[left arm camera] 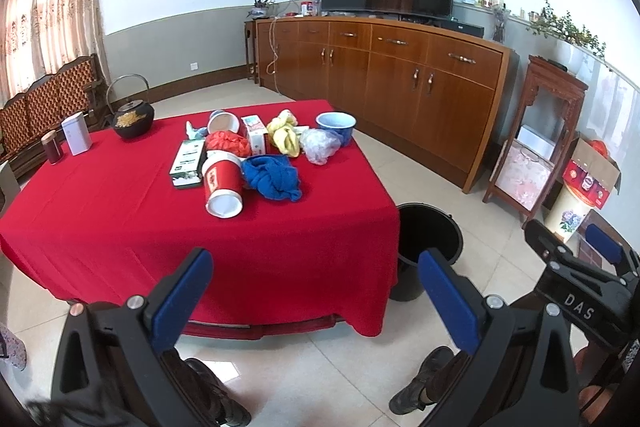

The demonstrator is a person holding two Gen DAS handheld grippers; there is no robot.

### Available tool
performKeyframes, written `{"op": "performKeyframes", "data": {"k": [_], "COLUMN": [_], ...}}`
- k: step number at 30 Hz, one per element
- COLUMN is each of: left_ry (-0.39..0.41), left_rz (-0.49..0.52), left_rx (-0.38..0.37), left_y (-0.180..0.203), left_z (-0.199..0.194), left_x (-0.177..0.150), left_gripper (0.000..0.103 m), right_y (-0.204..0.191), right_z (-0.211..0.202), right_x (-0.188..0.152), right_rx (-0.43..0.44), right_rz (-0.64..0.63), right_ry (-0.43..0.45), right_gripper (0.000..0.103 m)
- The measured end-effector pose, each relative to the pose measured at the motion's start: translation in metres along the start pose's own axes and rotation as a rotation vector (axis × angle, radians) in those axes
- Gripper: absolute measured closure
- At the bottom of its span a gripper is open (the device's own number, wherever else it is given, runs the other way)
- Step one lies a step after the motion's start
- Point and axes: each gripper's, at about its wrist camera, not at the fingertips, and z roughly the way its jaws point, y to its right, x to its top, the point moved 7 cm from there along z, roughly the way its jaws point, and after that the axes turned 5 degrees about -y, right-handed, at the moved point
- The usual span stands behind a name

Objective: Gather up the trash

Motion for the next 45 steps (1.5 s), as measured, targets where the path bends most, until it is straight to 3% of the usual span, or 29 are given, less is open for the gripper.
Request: {"op": "performKeyframes", "data": {"k": [11,30,45], "left_ry": [-0.064,-0.121,-0.174], "left_rz": [-0.094,-0.208,-0.207], "left_rx": [0.041,0.093,0.096], "left_y": [-0.044,-0.113,-0.131], "left_z": [0.031,0.1,0.168], "left_x": [-0.001,0.024,0.048], "left_gripper": [0.0,0.0,0.006], "right_y": [-0.022,-0.111,-0.171], "right_z": [0.026,0.096,0.168], "right_x": [0.006,0.023,0.037], "right_rx": [0.037,0.184,0.247], "right_rz": [-0.027,-0.105,-0.159], "right_ry": [-0.024,-0.095,-0.167], "right_gripper": [0.0,0.0,0.0]}}
